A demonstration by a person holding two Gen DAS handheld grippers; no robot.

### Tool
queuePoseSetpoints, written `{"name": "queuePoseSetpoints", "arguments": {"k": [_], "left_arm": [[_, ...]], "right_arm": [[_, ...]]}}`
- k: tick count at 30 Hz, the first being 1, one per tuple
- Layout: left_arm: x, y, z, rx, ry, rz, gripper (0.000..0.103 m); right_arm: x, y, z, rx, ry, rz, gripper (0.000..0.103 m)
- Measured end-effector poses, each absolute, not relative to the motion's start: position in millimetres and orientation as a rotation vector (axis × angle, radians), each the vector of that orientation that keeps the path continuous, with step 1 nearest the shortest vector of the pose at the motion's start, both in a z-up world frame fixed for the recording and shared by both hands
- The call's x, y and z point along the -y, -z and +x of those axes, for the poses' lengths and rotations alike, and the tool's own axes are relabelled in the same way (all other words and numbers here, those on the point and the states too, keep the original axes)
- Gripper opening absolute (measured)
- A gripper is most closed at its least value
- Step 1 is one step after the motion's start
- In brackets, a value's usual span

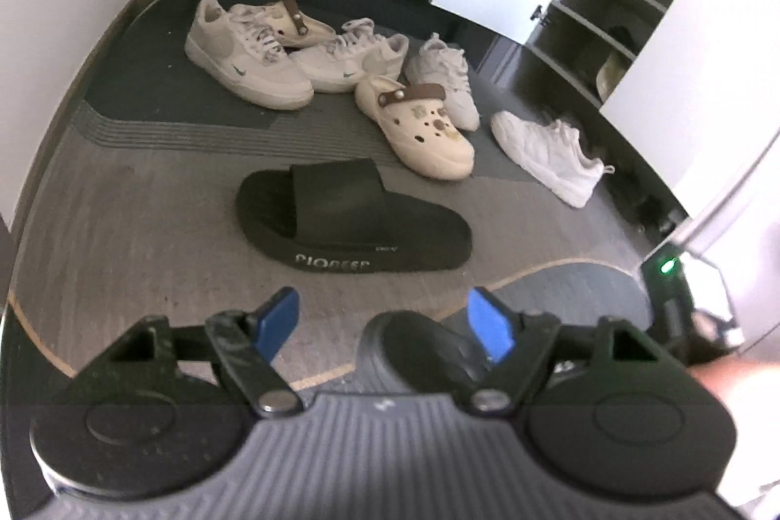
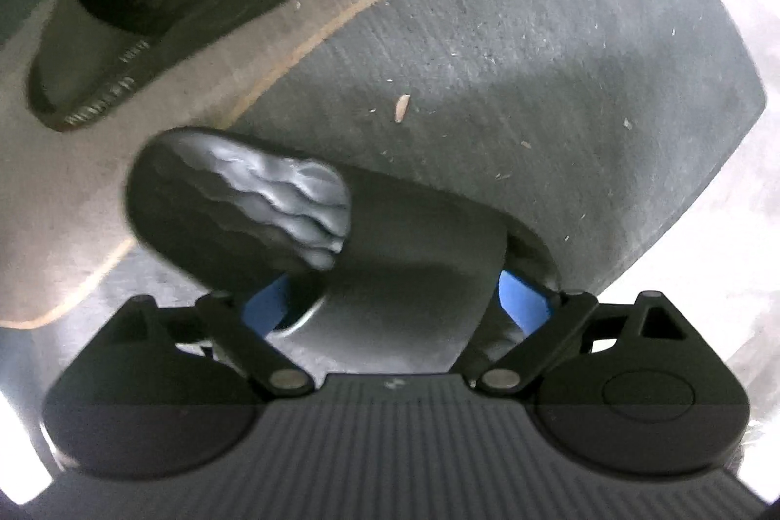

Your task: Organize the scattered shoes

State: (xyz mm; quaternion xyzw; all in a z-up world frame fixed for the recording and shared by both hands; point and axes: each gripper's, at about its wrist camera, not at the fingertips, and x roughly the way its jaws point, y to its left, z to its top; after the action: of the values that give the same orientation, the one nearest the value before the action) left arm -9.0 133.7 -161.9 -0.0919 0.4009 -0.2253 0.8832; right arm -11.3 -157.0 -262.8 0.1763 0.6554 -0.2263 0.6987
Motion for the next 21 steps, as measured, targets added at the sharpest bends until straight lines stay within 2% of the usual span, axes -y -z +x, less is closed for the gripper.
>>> {"name": "queuePoseSetpoints", "arguments": {"k": [2,3,7,9,15,21], "left_arm": [[-135.2,163.7,-8.8,-0.844,0.463,-0.188,0.078],[-135.4,163.6,-9.5,-0.844,0.465,-0.178,0.078],[-133.8,162.2,-12.3,-0.831,0.461,-0.147,0.078],[-131.4,161.9,-12.6,-0.829,0.461,-0.147,0.078],[-124.7,158.7,-14.5,-0.825,0.467,-0.162,0.078],[-115.5,155.4,-20.2,-0.818,0.475,-0.132,0.078]], "right_arm": [[158.9,275.2,-11.8,-1.475,0.500,0.378,0.093],[159.6,280.6,-13.2,-1.476,0.489,0.368,0.086],[170.2,283.3,-23.2,-1.463,0.439,0.367,0.080],[174.0,280.3,-29.5,-1.446,0.425,0.352,0.074],[184.0,255.2,-43.3,-1.339,0.351,0.228,0.071],[173.8,220.0,-51.6,-1.151,0.132,-0.022,0.071]]}}
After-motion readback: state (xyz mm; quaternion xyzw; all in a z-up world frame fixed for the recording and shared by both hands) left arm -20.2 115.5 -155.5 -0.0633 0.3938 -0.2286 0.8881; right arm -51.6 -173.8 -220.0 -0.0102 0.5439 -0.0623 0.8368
